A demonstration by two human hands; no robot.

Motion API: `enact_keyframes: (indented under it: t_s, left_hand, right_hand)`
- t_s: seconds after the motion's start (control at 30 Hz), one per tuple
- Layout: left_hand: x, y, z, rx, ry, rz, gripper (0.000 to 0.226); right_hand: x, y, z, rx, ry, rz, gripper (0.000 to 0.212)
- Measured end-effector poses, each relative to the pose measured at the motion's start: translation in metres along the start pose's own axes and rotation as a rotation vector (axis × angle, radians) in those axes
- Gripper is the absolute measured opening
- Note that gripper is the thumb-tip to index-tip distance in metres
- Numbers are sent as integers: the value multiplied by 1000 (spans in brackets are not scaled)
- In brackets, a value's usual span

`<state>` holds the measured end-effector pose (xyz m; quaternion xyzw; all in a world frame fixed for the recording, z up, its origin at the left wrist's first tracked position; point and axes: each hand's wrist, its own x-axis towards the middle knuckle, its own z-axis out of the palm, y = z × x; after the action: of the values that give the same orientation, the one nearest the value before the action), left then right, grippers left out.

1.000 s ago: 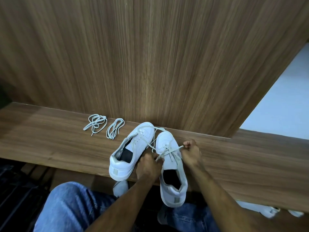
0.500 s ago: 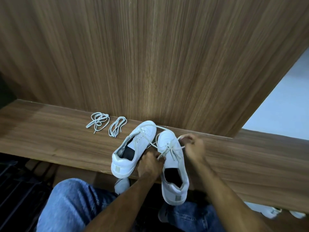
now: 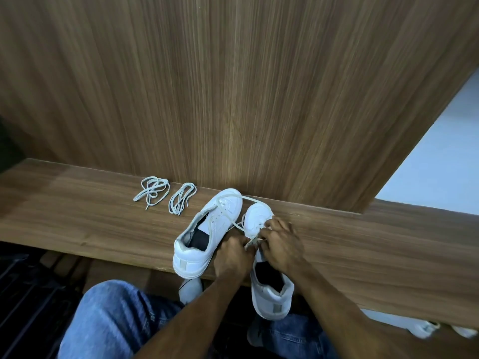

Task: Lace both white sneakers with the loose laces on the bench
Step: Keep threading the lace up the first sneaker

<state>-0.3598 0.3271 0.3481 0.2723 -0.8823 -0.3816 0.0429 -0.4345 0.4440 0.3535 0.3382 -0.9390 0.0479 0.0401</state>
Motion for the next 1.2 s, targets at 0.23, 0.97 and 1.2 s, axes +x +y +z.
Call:
enact_keyframes:
  t_s: [0.23,0.97,1.2]
  left_hand:
    - [2,-1,0,26,-9,9,26]
    - [3,-2,3,2,-2,2,28]
    - [1,-1,0,22,2,-15,31]
  right_hand:
    - [8,25,-49,849,512,419,25]
    - [9,34,-45,701,398,398,24]
    - [21,65,-57,730,416,656,17]
